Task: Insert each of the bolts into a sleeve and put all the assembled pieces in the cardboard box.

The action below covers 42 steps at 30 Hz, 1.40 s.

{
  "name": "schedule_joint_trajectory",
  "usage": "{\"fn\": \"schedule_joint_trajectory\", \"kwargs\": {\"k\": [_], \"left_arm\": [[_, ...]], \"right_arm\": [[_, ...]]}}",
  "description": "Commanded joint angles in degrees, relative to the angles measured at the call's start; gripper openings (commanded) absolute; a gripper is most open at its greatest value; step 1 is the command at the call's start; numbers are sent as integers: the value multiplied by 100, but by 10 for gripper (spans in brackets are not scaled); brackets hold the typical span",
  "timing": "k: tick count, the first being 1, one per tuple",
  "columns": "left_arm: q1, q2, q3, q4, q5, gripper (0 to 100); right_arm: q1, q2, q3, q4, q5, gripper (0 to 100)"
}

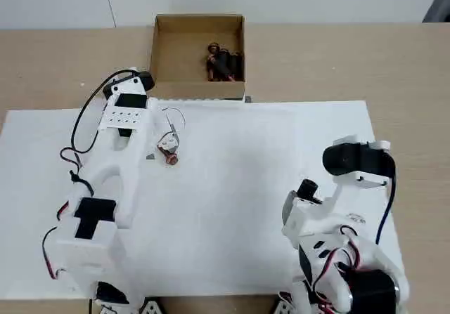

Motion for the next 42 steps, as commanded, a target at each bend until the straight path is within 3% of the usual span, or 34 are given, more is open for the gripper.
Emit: {"fn": "schedule_joint_trajectory", "kwargs": {"k": [1, 4, 7, 20, 27, 31, 37, 42], "left_arm": [[18, 9, -251, -114, 35, 145], [9, 114, -251, -79, 35, 111], [9, 176, -251, -70, 26, 1], [308, -809, -251, 413, 176, 6], [237, -1415, -251, 914, 1767, 7], [-62, -1503, -251, 897, 3358, 7], [-387, -1503, -251, 1222, 5125, 7], [-624, -1503, -251, 1284, 5670, 7]], "right_arm": [[13, 31, -26, -154, 0, 2], [13, 40, -26, -154, 0, 2], [4, 40, -26, -154, 0, 2], [-13, 13, -26, -154, -9, 2], [-22, -4, -26, -154, -9, 2], [-22, -4, -26, -154, -9, 2], [-22, -4, -26, -136, -9, 2], [-22, -4, -26, -136, 0, 2]]}}
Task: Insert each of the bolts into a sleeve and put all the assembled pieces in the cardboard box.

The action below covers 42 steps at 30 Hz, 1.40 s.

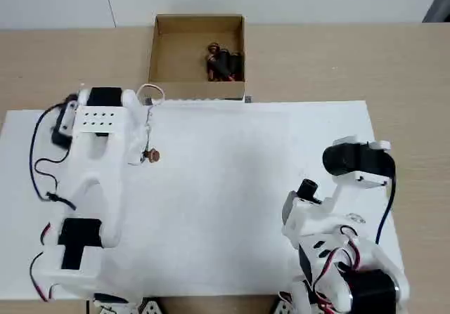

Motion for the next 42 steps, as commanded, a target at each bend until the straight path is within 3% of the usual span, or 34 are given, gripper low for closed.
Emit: {"fn": "schedule_joint_trajectory", "kwargs": {"k": [1, 7, 14, 20, 23, 29, 37, 42], "left_arm": [[-158, -343, -145, 79, 211, 7], [-343, -343, -136, 79, 220, 13], [-334, -334, -119, 79, 167, 177], [-369, -334, -110, 70, -589, 186], [-484, -387, -145, 53, -1662, 187], [-484, -396, -145, 176, -4905, 188], [-510, -396, -145, 316, -8299, 188], [-501, -343, -145, 580, -9802, 185]], "right_arm": [[-22, -4, -26, -136, 0, 2], [-22, -4, -26, -136, 0, 2], [-22, 4, -26, -145, 0, 2], [-22, 4, -26, -145, 0, 2], [-22, 13, -26, -145, 0, 2], [-22, 40, -26, -145, 0, 2], [-22, 40, -26, -154, 0, 2], [-13, 40, -26, -154, 0, 2]]}}
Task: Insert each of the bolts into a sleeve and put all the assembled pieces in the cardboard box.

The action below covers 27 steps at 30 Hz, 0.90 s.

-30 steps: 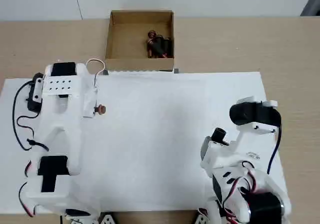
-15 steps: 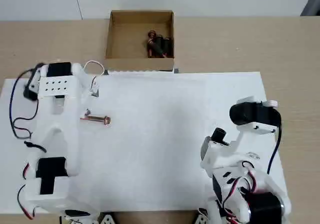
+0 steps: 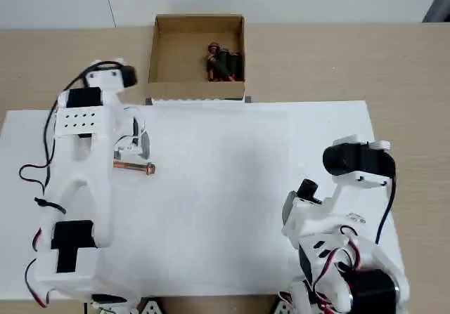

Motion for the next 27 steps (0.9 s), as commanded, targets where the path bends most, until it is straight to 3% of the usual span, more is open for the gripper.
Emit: {"fn": "schedule_joint_trajectory", "kwargs": {"k": [1, 14, 20, 27], "left_arm": [[-26, -255, -145, 255, -1196, 185], [0, -246, -145, 281, -4730, 160], [9, -246, -145, 273, -5758, 160], [9, -220, -110, -563, -6497, 168]], "right_arm": [[-13, 40, -26, -154, 0, 2], [-13, 40, 18, -145, 316, 2], [-13, -4, 308, -163, 475, 2], [-22, 40, 308, -593, 484, 2]]}}
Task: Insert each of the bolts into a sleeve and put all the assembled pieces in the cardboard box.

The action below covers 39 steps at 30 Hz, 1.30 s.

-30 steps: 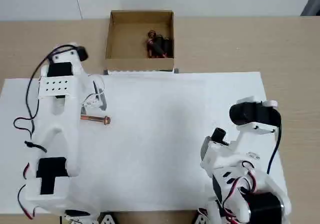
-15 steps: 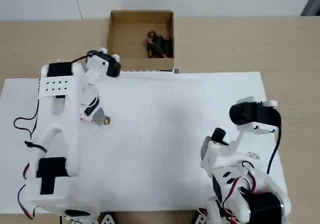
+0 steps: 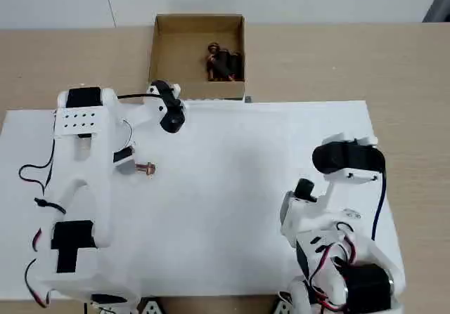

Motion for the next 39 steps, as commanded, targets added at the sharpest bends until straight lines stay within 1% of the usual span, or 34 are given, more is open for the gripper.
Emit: {"fn": "schedule_joint_trajectory", "kwargs": {"k": [1, 5, 15, 22, 24, 28, 32, 35, 39], "left_arm": [[18, -149, -110, -457, -255, 178], [123, 290, -145, -536, -440, 211], [237, 703, -110, -510, -527, 211], [220, 1336, -145, -536, -536, 209], [220, 1433, -145, -659, -536, 208], [246, 1503, -145, -862, -527, 132], [422, 1459, -145, -774, -510, 47], [519, 1459, -259, -501, -510, 28], [730, 1459, -875, 387, -501, 4]], "right_arm": [[-13, 31, -35, -259, 53, 2], [-13, 40, -26, -303, 62, 2], [-13, 40, -26, -286, 62, 2], [-13, 40, -26, -303, 62, 2], [-13, 40, -26, -303, 62, 2], [-13, 40, -26, -303, 62, 2], [-13, 40, -26, -303, 62, 2], [-13, 31, -26, -303, 62, 2], [-4, -13, -26, -286, 62, 2]]}}
